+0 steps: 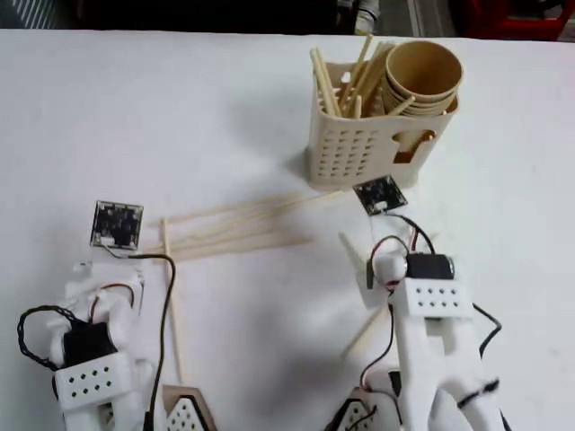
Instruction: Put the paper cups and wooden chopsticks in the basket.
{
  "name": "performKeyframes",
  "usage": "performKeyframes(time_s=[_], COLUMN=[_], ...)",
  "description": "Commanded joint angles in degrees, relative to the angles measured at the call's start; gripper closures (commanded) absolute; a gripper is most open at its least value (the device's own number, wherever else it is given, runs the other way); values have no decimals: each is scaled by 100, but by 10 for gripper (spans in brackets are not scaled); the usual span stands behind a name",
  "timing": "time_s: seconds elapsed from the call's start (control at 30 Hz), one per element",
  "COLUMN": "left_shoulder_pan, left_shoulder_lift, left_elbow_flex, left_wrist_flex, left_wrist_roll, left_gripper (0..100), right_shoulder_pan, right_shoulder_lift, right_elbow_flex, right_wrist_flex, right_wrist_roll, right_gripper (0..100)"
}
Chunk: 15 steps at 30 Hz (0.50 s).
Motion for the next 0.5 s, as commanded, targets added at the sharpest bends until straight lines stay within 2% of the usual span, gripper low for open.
performKeyframes(time_s=[0.0, 0.2, 0.47], left_shoulder_pan=[-13, -13, -13], left_shoulder_lift=[-75, -75, -75], left_elbow_flex=[-26, -26, -26], left_wrist_flex=[-123, -123, -123], left_wrist_roll=[-70, -70, -70], left_gripper=[976, 976, 976], right_shoulder_pan=[101, 110, 338], right_shoulder_lift=[681, 2009, 3116], right_elbow_flex=[-466, -1143, -1609], right_wrist_flex=[-66, -57, -277], right_wrist_roll=[-334, -765, -862], right_gripper=[712, 712, 712])
